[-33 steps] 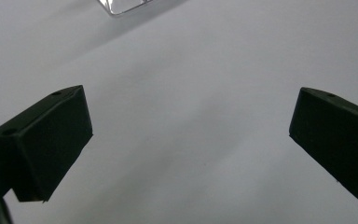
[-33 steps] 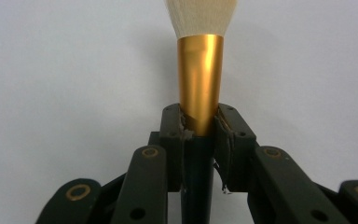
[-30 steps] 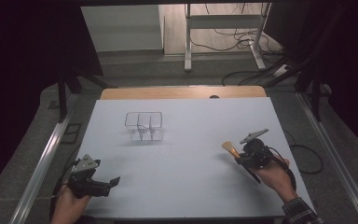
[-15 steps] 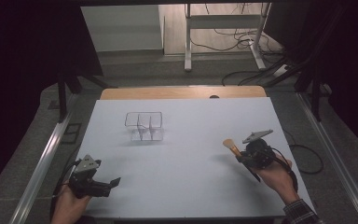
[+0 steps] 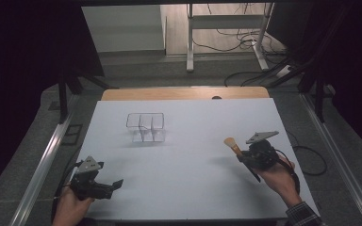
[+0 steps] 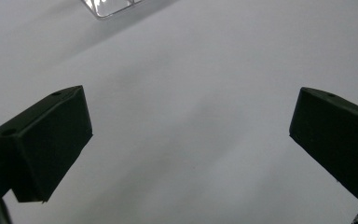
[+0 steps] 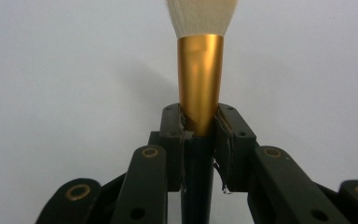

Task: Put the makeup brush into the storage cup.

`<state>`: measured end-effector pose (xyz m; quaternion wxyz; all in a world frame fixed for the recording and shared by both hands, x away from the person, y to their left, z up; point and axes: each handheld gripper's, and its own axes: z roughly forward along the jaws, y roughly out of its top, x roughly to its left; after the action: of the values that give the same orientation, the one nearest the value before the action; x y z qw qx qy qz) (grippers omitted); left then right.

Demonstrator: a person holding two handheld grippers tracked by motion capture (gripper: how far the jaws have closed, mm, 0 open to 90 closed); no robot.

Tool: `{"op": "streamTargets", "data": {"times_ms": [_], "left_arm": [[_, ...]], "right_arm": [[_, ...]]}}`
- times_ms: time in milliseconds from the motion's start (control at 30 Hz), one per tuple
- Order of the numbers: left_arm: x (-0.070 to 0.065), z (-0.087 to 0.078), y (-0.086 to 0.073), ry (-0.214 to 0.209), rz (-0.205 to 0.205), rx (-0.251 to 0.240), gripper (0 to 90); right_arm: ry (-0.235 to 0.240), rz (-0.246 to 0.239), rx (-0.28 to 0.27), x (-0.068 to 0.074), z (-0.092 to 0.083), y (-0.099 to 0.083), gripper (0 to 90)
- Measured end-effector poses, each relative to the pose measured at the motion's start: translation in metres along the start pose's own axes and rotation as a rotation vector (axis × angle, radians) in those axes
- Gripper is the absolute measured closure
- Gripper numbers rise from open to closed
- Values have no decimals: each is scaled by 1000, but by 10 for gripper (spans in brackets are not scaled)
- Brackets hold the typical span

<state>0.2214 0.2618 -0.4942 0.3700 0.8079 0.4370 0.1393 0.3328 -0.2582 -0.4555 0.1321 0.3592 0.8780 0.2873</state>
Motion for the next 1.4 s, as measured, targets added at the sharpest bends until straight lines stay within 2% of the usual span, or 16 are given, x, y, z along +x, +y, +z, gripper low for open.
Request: {"op": "streamTargets", "data": {"times_ms": [267,500,633,767,900,1033,1200,1400], "left_arm": [[-1,-6,4,2,-9,-59,0],[-1,-5,5,0,-24,-41,0],[-3,-3,8,-31,-57,-33,0],[-5,0,10,-38,-57,-21,0],[-5,0,13,-51,-84,-29,1],[-5,-1,13,-62,-75,-30,2],[-6,-1,15,-46,-61,-15,2],[-8,1,18,-49,-53,-13,2]], "right_arm": [[16,-12,-54,7,-4,4,735],[22,-26,-83,11,-5,6,735],[23,-31,-98,13,-7,7,735],[30,-34,-106,15,-7,8,735],[35,-39,-116,17,-7,9,735],[36,-42,-117,19,-7,10,735],[36,-46,-127,22,-7,10,735],[37,-54,-140,25,-8,12,735]]}}
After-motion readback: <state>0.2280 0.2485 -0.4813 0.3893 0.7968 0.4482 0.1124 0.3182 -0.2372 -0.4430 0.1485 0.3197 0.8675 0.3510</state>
